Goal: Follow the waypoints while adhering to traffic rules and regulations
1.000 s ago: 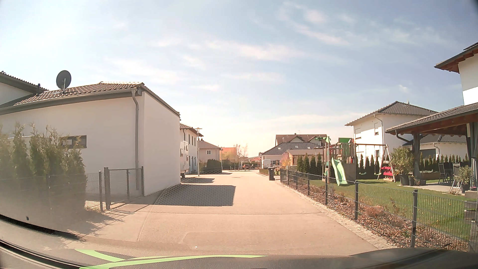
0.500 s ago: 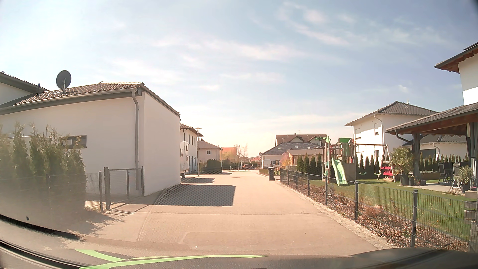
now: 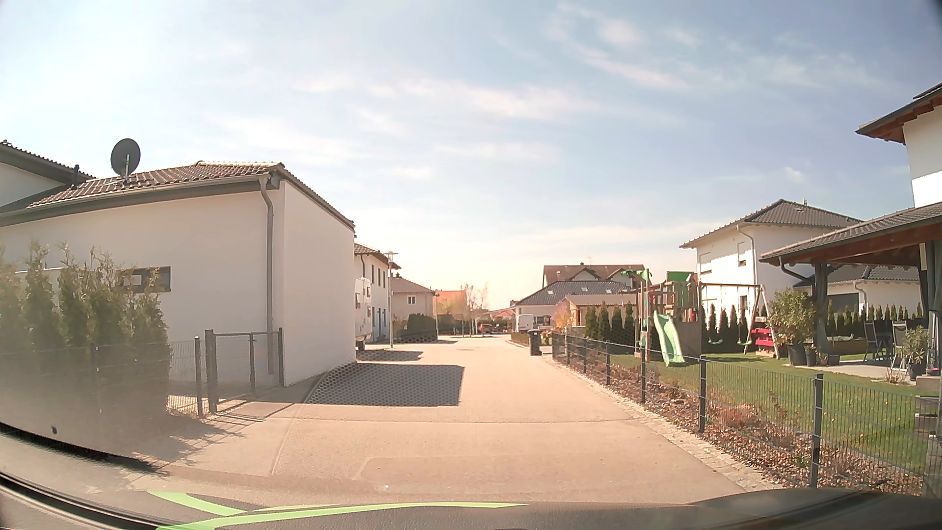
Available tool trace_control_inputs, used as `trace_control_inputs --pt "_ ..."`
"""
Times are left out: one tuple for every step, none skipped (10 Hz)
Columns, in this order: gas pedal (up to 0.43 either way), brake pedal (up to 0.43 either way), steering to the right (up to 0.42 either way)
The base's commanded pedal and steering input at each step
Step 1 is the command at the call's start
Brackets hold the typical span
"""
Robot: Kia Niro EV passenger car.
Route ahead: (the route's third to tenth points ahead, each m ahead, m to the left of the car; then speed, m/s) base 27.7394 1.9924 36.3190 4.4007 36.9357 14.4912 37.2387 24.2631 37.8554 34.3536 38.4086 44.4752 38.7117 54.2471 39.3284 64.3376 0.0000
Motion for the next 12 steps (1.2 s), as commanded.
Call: trace_control_inputs --pt "0.0 0.335 0.0" --pt "0.0 0.335 0.0" --pt "0.0 0.335 0.0" --pt "0.0 0.335 0.0" --pt "0.0 0.329 0.0" --pt "0.0 0.335 0.0" --pt "0.0 0.335 0.0" --pt "0.0 0.329 0.0" --pt "0.0 0.329 0.0" --pt "0.0 0.329 0.0" --pt "0.0 0.323 0.0" --pt "0.0 0.329 0.0"
